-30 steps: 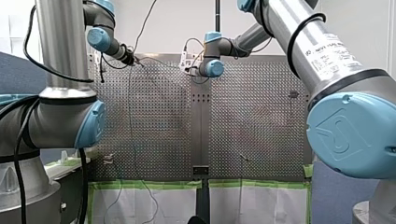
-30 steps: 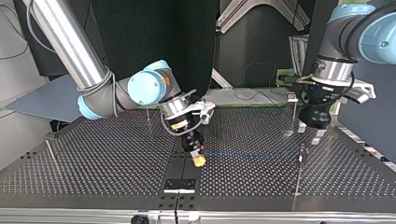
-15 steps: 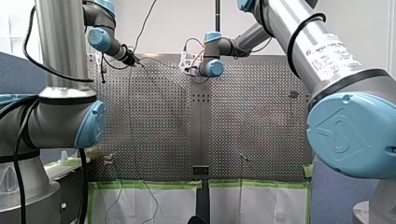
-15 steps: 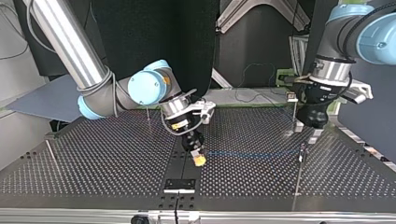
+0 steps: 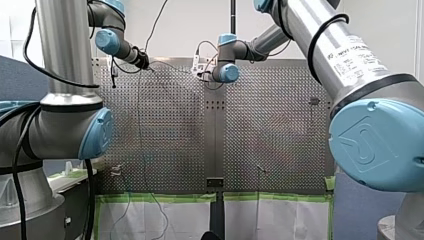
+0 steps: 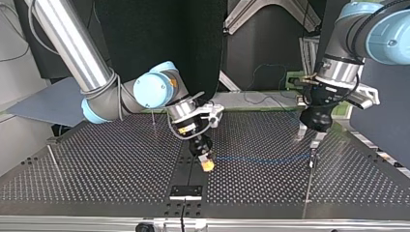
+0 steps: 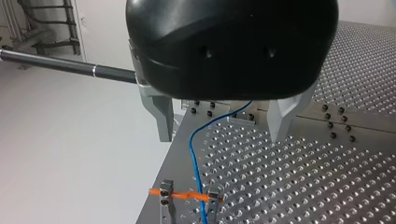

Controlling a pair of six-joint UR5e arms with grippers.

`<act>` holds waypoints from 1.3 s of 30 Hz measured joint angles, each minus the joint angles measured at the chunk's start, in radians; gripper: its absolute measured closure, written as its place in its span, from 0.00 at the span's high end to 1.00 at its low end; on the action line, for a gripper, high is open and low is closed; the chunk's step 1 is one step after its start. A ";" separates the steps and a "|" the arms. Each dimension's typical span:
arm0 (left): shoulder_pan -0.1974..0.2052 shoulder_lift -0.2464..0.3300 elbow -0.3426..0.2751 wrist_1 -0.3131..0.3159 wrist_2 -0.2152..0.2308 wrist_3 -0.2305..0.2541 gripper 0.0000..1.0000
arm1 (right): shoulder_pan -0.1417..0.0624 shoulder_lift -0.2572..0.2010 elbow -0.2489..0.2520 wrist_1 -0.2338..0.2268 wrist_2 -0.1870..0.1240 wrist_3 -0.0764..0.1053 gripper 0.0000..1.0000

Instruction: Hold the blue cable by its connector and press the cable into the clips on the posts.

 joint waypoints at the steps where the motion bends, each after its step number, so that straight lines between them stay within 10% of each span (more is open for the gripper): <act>1: 0.000 -0.001 0.001 0.001 0.000 0.001 1.00 | 0.000 0.000 0.000 0.000 0.000 0.000 0.00; 39: -0.117 -0.136 0.094 0.071 -0.072 0.060 1.00 | -0.010 0.001 -0.001 0.014 0.026 -0.003 0.00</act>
